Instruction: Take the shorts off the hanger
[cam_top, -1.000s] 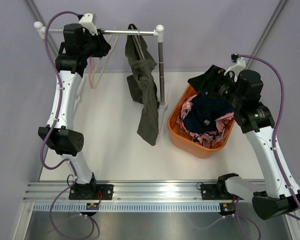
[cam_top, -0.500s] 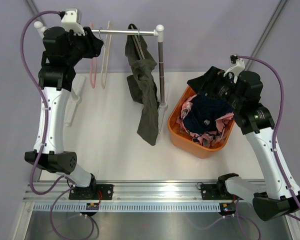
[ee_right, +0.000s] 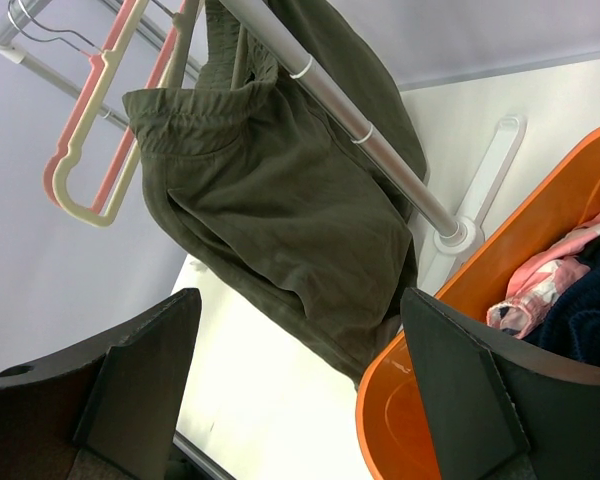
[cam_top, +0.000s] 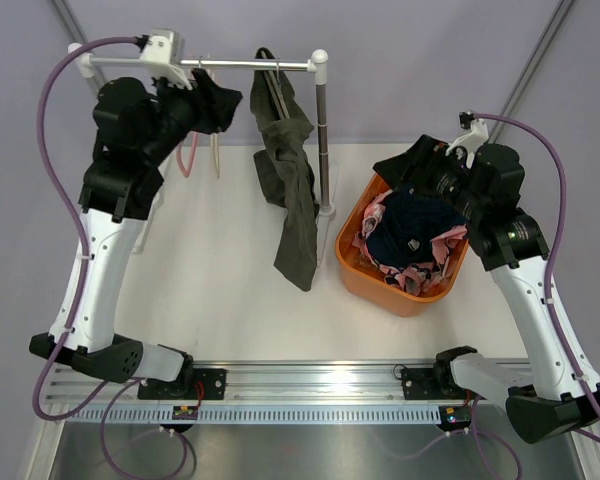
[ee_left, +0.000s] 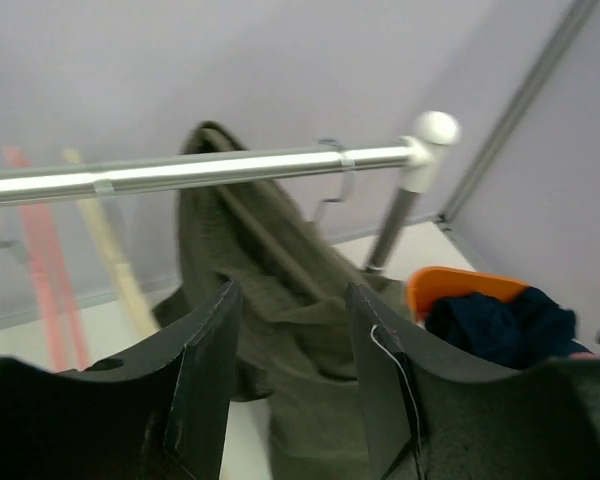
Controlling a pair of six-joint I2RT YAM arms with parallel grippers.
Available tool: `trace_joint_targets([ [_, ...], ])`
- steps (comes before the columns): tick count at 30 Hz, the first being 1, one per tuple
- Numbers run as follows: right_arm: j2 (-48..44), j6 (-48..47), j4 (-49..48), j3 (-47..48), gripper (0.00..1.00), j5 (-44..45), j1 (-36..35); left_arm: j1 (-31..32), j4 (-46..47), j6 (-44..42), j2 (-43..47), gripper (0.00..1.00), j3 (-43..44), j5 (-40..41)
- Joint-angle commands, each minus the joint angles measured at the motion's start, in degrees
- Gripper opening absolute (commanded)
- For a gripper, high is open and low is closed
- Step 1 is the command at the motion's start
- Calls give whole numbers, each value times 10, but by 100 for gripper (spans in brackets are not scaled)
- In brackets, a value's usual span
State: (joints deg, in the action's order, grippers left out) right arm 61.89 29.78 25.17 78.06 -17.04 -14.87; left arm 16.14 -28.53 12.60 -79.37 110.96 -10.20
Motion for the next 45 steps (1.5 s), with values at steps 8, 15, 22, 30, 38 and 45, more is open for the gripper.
trace_joint_targets([
  [8, -26, -14, 8, 5, 90, 6, -9, 150, 87, 28, -68, 50, -12, 176],
  [15, -50, -28, 40, 10, 90, 20, -9, 178, 62, 32, -150, 51, 65, 288],
  [22, -66, -42, 60, 10, 91, 34, -9, 179, 73, 24, -188, 53, 80, 367],
  [30, -76, -43, 65, 6, 91, 32, -9, 175, 59, 9, -247, 57, 155, 394],
  [38, -84, -45, 65, -3, 91, 40, -10, 167, 48, 16, -270, 57, 170, 383],
  [45, -88, -46, 67, -8, 92, 41, -9, 159, 45, 30, -279, 57, 166, 369],
])
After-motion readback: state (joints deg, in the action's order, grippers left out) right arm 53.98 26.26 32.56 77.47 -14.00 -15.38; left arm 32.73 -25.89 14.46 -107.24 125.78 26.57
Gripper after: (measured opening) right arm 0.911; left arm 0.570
